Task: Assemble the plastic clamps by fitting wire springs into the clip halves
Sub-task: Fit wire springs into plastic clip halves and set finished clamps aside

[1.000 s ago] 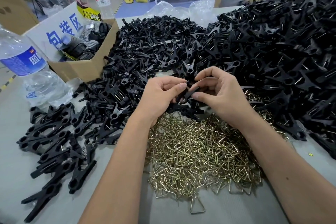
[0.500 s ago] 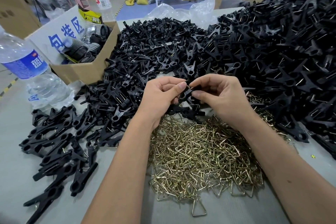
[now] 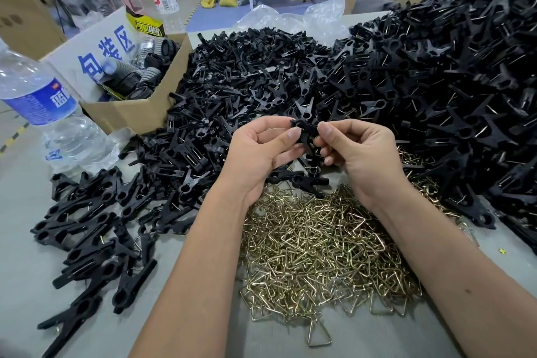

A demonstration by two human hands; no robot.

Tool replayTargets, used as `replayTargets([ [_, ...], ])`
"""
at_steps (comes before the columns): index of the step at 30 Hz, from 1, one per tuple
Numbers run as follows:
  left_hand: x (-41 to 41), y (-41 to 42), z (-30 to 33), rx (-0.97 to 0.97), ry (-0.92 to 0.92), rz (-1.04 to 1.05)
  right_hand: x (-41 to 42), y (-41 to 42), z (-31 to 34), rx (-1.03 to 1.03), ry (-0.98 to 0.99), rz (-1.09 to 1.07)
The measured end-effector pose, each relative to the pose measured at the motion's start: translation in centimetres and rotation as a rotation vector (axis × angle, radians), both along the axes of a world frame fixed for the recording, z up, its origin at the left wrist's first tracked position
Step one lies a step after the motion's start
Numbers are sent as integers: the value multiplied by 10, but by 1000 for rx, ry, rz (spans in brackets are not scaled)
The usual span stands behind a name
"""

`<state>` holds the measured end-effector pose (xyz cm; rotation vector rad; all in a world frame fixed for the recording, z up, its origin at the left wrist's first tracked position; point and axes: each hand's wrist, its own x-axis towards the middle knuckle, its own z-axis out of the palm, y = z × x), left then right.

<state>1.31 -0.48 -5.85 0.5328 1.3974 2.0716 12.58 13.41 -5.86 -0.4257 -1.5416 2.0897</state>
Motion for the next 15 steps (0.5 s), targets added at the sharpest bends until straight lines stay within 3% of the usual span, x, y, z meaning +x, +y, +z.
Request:
replayTargets([
  [15,0,0,-3,31,-9,-24,-1,-4,3,-85,-9,13],
])
